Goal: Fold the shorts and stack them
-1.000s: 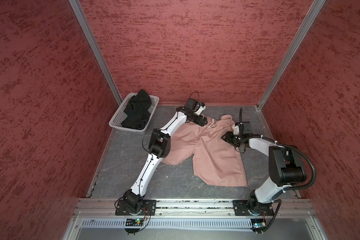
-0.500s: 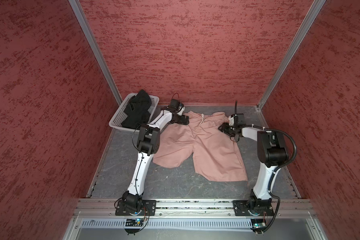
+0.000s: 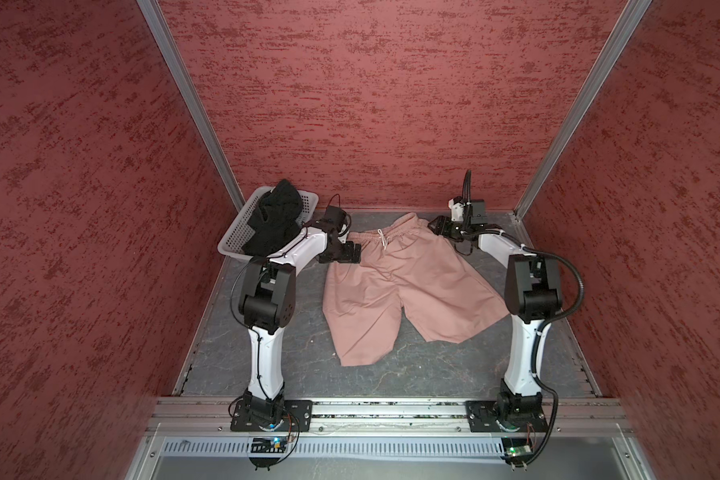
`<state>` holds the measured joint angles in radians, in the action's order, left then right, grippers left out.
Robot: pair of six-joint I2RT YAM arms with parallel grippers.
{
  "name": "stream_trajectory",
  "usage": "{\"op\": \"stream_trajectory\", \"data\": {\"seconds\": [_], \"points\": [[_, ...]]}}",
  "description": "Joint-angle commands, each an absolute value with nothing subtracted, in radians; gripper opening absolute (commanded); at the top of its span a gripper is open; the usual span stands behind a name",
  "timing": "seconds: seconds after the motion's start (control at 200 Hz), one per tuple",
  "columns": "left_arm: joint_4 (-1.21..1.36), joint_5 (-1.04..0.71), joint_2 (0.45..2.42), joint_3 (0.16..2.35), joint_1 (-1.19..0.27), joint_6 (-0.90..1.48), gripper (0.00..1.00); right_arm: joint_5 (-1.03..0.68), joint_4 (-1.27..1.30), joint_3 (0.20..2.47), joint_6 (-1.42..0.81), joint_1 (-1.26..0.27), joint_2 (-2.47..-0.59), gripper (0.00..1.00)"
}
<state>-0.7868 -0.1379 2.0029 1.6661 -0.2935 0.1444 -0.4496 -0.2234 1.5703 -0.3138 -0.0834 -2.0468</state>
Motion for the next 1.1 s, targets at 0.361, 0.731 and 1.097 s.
{"op": "stream_trajectory", "data": {"seconds": [0.361,0.731,1.097], "points": [[-0.785,-0.212,2.197,1.997,-0.315,0.009,0.99,-0.480,-0.483,0.828,-0.416,-0.623,-1.332,0.65],[-0.703,-0.250,2.256,1.932,-0.305,0.016,0.99,-0.450,-0.095,0.567,-0.581,-0.802,-1.333,0.56],[-0.629,-0.227,2.192,1.741,-0.266,0.012,0.99,-0.366,-0.065,0.687,-0.562,-0.824,-1.548,0.55]]}}
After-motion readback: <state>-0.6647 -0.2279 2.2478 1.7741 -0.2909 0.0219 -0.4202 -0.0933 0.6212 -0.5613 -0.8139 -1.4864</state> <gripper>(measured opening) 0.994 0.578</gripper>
